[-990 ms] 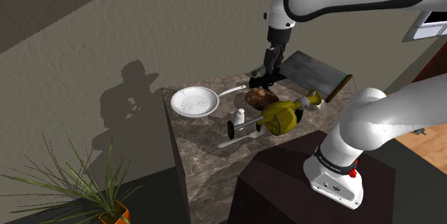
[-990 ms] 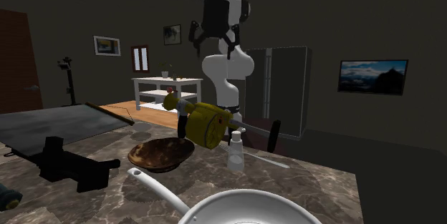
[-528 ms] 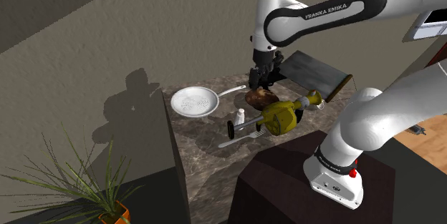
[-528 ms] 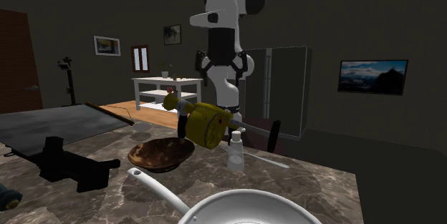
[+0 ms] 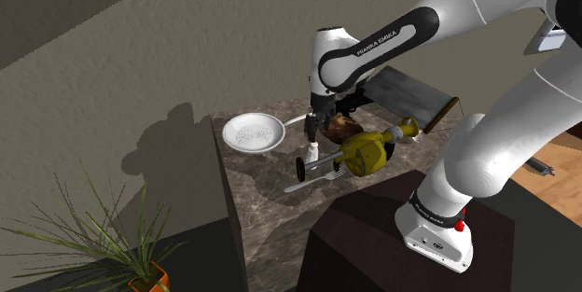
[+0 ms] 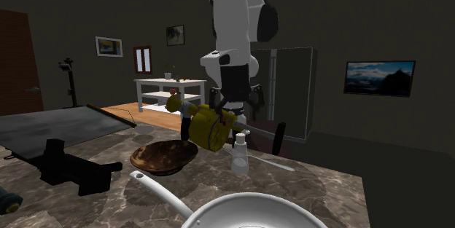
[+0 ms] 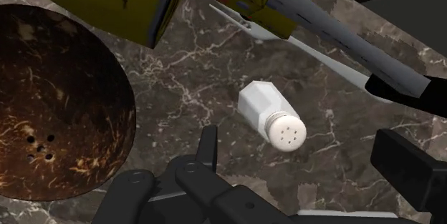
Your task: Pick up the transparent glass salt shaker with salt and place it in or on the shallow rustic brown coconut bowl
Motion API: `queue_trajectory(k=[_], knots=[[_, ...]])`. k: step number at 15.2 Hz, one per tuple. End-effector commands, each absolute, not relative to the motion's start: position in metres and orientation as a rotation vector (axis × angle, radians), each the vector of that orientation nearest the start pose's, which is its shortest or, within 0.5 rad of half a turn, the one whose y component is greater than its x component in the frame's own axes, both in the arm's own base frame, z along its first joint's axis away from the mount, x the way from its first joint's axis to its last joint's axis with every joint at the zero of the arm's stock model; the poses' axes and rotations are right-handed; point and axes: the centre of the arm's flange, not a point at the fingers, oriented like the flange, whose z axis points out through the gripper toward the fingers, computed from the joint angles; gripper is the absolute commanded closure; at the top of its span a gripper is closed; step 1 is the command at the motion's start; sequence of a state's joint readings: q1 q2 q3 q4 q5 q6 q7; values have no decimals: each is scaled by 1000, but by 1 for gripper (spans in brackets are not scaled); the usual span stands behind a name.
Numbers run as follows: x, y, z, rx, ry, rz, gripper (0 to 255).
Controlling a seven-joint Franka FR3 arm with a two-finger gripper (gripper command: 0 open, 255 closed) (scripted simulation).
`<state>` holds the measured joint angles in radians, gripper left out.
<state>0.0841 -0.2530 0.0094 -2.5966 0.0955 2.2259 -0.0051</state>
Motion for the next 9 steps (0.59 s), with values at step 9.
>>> queue_trajectory(k=[9], knots=[[406, 46, 279, -3059, -41, 190, 0]])
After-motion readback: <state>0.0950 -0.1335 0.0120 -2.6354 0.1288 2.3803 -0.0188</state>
